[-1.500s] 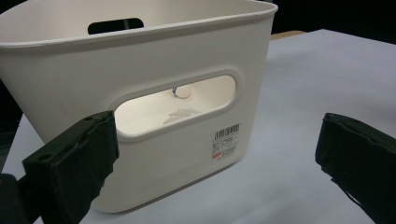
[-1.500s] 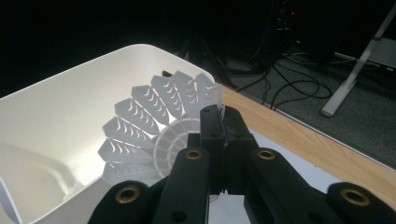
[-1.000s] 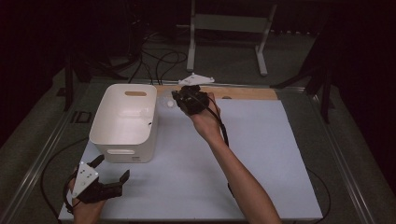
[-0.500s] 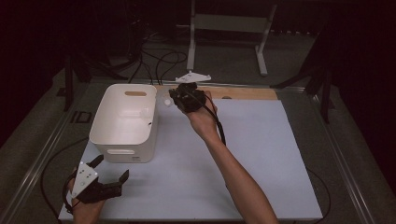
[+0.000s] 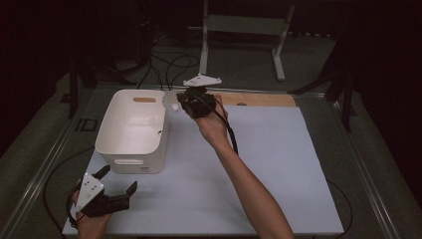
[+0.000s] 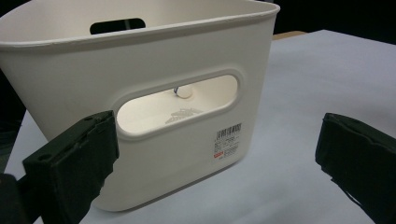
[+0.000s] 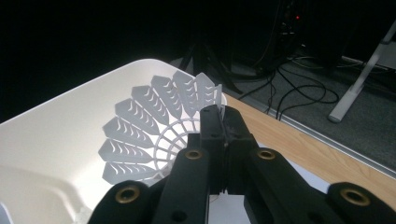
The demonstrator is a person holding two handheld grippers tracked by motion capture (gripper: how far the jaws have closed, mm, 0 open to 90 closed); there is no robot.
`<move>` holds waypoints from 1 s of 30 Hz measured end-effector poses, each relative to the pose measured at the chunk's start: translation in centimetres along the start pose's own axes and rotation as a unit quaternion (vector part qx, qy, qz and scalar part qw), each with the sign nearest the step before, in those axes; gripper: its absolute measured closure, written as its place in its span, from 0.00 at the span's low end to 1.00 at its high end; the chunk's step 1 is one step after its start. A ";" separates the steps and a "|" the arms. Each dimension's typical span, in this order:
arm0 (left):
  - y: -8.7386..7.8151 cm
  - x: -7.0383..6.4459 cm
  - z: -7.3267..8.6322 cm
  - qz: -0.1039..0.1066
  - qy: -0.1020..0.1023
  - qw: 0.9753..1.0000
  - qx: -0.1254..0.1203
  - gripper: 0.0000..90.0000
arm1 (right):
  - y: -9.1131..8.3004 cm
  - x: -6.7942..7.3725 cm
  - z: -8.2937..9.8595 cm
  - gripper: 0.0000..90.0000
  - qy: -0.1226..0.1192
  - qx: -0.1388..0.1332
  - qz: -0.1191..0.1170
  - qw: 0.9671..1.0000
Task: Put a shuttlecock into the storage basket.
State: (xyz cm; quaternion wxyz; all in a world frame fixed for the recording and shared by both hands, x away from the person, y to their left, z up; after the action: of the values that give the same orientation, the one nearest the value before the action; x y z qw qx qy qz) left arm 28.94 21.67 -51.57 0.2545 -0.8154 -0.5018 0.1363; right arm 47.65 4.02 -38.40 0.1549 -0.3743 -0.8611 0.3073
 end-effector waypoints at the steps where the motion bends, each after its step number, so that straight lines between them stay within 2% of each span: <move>1: 0.0 0.0 0.0 0.000 0.000 1.000 0.000 0.00 | 0.0 0.0 -0.1 0.99 0.000 0.000 -0.001 1.000; 14: 0.0 0.0 0.0 0.001 -0.001 1.000 -0.001 0.00 | 0.6 0.3 -0.2 0.99 -0.003 0.004 -0.002 1.000; 30: 0.0 0.1 -0.1 -0.001 -0.001 1.000 -0.002 0.00 | 1.1 1.7 -1.1 0.99 -0.012 -0.001 -0.007 1.000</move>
State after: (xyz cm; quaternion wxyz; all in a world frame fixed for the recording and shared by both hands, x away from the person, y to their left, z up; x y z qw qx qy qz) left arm 28.96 21.72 -51.50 0.2524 -0.8151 -0.5035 0.1358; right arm 47.65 6.33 -38.22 0.1465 -0.3650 -0.8656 0.3098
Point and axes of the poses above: each handheld gripper's, and its own axes: y roughly forward along the jaws, z roughly out of its underside, x roughly to its left, the point moved 10 cm from there along y, roughly forward along the jaws, and after that the axes turned 15 degrees about x, right-handed, at the moved point
